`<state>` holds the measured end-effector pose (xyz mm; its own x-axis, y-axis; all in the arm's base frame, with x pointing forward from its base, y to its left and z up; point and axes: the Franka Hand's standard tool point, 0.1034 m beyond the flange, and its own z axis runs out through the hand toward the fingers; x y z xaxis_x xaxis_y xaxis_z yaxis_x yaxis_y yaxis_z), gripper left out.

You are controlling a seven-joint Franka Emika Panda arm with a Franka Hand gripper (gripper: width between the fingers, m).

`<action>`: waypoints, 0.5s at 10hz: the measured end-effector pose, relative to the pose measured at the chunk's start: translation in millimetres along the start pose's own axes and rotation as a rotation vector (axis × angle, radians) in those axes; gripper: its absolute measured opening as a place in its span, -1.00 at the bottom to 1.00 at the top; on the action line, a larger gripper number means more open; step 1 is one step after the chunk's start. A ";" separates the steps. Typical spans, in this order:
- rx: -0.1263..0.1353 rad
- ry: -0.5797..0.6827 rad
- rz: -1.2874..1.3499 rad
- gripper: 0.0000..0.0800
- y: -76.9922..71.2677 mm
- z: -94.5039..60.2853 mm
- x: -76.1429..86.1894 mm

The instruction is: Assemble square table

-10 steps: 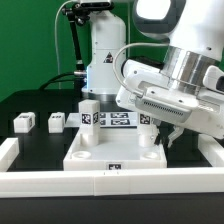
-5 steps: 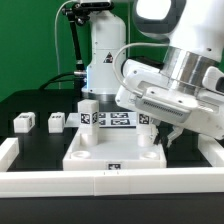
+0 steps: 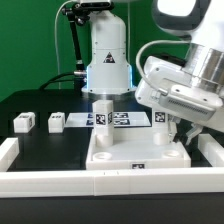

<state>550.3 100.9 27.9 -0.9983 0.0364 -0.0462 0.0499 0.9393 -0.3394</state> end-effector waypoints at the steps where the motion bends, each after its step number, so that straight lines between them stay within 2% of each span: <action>1: 0.001 0.002 0.002 -0.85 -1.1 0.9 0.0; 4: 0.005 0.006 -0.002 -0.85 -1.7 2.2 0.7; 5: 0.028 0.025 -0.025 -0.85 1.9 3.2 3.0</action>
Offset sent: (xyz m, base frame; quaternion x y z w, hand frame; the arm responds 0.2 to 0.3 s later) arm 0.0000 0.0000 0.0000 0.0000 0.0000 0.0000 1.0000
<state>547.4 101.8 24.1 -0.9997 0.0222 -0.0140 0.0258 0.9301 -0.3665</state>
